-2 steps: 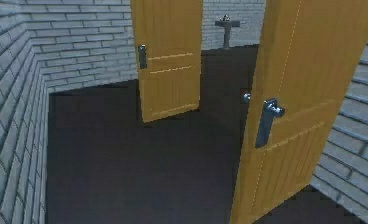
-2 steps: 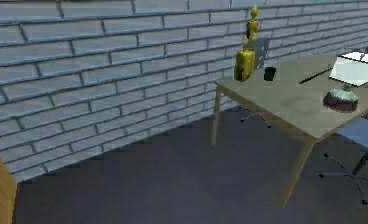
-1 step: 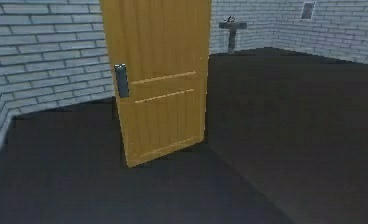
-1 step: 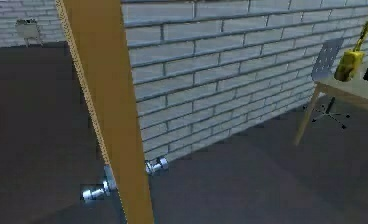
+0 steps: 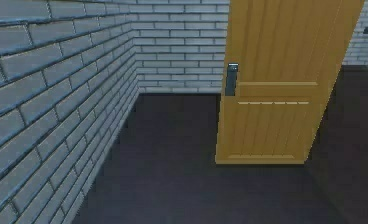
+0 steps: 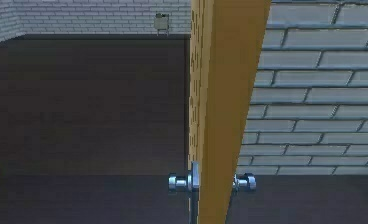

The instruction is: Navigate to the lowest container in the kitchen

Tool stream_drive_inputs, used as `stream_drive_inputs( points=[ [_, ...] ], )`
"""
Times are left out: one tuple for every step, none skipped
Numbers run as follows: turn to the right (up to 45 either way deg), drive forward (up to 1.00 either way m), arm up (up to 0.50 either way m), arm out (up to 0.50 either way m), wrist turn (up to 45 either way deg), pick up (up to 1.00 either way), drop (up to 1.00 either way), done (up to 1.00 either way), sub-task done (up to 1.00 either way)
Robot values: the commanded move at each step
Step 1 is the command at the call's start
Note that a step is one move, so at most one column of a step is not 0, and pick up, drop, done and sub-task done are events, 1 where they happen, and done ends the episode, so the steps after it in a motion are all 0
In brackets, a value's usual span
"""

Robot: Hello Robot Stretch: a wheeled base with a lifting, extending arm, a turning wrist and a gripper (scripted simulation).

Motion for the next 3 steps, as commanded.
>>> stream_drive_inputs(
  points=[
    [0.0, 0.45, 0.0, 0.0, 0.0, 0.0, 0.0, 0.0, 0.0],
    [45.0, 0.0, 0.0, 0.0, 0.0, 0.0, 0.0, 0.0, 0.0],
    [45.0, 0.0, 0.0, 0.0, 0.0, 0.0, 0.0, 0.0, 0.0]
  ],
)
